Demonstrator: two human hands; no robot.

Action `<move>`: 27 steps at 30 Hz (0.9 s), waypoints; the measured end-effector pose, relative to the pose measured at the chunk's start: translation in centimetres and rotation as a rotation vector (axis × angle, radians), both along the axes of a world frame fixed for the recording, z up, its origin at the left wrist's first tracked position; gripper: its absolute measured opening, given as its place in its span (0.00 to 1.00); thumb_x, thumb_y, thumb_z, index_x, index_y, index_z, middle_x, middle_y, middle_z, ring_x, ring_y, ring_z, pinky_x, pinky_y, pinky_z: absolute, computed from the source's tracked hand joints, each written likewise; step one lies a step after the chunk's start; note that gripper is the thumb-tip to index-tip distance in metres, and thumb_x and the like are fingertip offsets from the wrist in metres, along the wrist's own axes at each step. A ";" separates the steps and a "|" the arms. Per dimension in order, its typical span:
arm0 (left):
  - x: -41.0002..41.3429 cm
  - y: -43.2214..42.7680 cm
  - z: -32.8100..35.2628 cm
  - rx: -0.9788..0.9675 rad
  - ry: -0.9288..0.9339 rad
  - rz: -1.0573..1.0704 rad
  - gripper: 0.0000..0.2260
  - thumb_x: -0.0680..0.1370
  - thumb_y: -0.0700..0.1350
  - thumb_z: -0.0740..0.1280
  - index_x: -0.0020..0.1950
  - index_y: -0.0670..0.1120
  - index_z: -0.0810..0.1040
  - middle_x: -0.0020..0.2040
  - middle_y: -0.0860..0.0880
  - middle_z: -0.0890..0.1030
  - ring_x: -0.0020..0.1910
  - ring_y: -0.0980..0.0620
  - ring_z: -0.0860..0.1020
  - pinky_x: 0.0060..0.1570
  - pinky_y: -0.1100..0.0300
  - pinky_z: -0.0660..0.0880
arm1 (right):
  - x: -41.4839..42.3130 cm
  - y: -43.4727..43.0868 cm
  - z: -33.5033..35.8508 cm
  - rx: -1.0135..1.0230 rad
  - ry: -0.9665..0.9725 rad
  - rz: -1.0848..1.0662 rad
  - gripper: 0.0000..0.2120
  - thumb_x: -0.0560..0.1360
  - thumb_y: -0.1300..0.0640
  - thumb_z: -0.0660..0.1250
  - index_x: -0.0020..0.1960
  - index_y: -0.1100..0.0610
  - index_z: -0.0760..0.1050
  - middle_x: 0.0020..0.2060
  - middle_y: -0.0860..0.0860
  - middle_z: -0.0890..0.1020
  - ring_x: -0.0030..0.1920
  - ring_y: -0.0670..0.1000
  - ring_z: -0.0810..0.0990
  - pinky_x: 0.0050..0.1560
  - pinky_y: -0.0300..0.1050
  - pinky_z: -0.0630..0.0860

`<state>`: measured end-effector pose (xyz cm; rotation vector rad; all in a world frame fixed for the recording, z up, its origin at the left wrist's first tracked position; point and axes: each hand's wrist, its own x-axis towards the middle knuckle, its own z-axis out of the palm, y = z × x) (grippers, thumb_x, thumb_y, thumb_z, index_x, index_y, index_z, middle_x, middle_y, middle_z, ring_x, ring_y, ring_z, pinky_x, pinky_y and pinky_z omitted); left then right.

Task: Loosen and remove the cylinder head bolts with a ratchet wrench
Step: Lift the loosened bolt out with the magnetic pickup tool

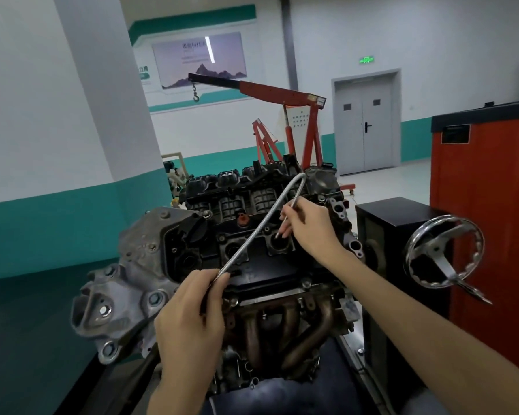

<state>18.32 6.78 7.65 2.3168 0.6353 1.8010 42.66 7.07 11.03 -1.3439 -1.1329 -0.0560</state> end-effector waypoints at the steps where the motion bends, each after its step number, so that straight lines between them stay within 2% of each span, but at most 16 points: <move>1: -0.2 0.0 -0.3 0.021 -0.007 0.008 0.11 0.78 0.48 0.63 0.43 0.44 0.80 0.34 0.58 0.74 0.33 0.58 0.72 0.31 0.64 0.68 | -0.1 -0.1 -0.2 0.006 -0.013 0.003 0.09 0.80 0.63 0.59 0.44 0.65 0.74 0.32 0.60 0.80 0.29 0.53 0.81 0.35 0.44 0.80; 7: -0.4 0.1 -1.8 0.158 -0.022 0.027 0.13 0.77 0.46 0.63 0.43 0.39 0.82 0.35 0.49 0.79 0.35 0.55 0.74 0.34 0.59 0.71 | -0.2 -1.0 -1.8 0.084 -0.067 -0.013 0.08 0.79 0.65 0.58 0.43 0.64 0.74 0.30 0.59 0.80 0.28 0.53 0.79 0.35 0.44 0.79; 12: 0.1 -0.1 -2.0 0.172 -0.040 0.025 0.10 0.77 0.47 0.63 0.44 0.44 0.81 0.37 0.54 0.78 0.36 0.56 0.74 0.37 0.64 0.71 | 0.4 -1.3 -2.5 0.123 -0.077 -0.012 0.08 0.79 0.65 0.58 0.44 0.63 0.73 0.30 0.58 0.79 0.29 0.52 0.80 0.34 0.42 0.80; 15: 0.7 0.1 -2.1 0.128 -0.065 -0.002 0.05 0.77 0.46 0.63 0.45 0.48 0.78 0.37 0.54 0.77 0.35 0.57 0.74 0.36 0.63 0.71 | 0.7 -0.4 -2.2 0.078 -0.067 -0.005 0.08 0.80 0.65 0.58 0.44 0.64 0.74 0.30 0.59 0.80 0.29 0.52 0.80 0.34 0.45 0.80; 21: 0.4 1.0 -2.5 0.027 -0.051 0.031 0.13 0.77 0.48 0.62 0.42 0.41 0.82 0.37 0.56 0.77 0.37 0.59 0.75 0.39 0.71 0.69 | 1.6 0.7 -2.2 -0.064 -0.151 0.004 0.08 0.79 0.62 0.61 0.42 0.61 0.74 0.29 0.56 0.80 0.29 0.51 0.80 0.36 0.43 0.79; 24: 1.0 1.3 -2.7 -0.073 -0.061 0.036 0.10 0.76 0.45 0.66 0.41 0.41 0.82 0.34 0.56 0.78 0.37 0.58 0.75 0.37 0.69 0.70 | 1.9 1.5 -1.7 -0.105 -0.206 -0.066 0.05 0.77 0.63 0.65 0.42 0.62 0.76 0.34 0.55 0.79 0.34 0.51 0.80 0.40 0.45 0.79; 27: 1.5 1.7 -3.4 -0.125 -0.077 0.033 0.07 0.74 0.42 0.66 0.41 0.41 0.82 0.33 0.55 0.79 0.37 0.58 0.76 0.37 0.69 0.70 | 2.0 1.9 -1.3 -0.123 -0.202 -0.098 0.01 0.74 0.64 0.68 0.43 0.60 0.77 0.36 0.53 0.79 0.35 0.52 0.81 0.43 0.48 0.80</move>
